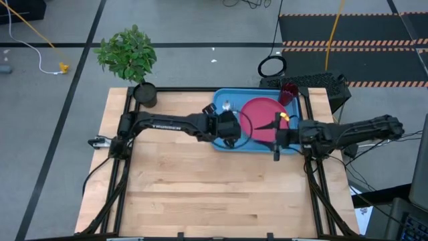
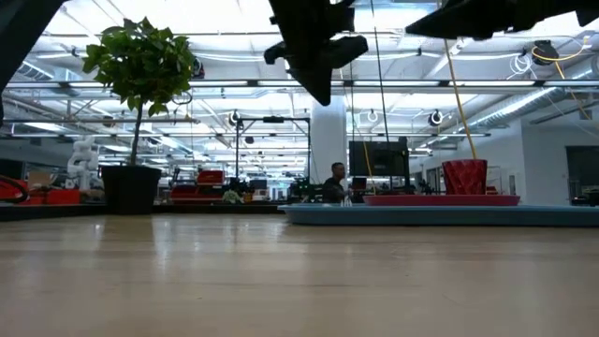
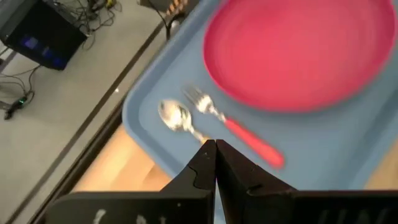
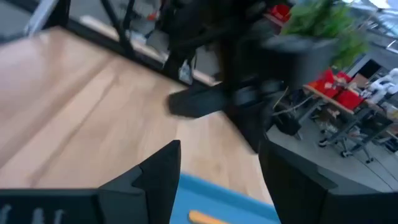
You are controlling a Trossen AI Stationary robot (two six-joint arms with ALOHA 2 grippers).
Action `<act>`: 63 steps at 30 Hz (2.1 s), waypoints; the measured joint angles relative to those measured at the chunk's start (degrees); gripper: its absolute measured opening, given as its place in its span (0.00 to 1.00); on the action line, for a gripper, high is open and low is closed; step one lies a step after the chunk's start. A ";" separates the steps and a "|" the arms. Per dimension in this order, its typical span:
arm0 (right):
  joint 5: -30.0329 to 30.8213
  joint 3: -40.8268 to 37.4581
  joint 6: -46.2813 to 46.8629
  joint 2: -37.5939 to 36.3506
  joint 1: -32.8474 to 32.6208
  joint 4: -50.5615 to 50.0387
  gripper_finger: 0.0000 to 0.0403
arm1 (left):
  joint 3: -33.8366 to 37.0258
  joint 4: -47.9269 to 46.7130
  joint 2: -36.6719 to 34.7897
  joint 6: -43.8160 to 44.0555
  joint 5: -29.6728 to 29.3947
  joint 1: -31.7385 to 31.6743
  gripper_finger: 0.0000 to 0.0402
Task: Pick and place plate/cup/fork/spoon on tray
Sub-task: Return to Home Position
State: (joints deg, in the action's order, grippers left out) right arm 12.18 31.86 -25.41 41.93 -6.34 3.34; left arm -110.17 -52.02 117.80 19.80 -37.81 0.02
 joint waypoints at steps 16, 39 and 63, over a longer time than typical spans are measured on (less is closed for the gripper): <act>-0.39 0.00 9.33 -6.27 0.38 -6.30 0.08 | 11.38 9.17 0.20 -2.34 -2.51 7.68 0.02; -1.71 -11.22 19.28 -10.76 -1.17 -3.57 0.00 | 62.42 53.19 -37.62 -16.52 9.78 10.57 0.02; -0.35 -25.98 18.30 -25.27 1.08 3.24 0.00 | 103.04 80.11 -77.30 -22.95 18.48 9.45 0.02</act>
State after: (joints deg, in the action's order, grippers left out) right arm 11.82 5.87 -7.11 16.67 -5.26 6.58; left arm -7.13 28.08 40.50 -3.16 -19.33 9.46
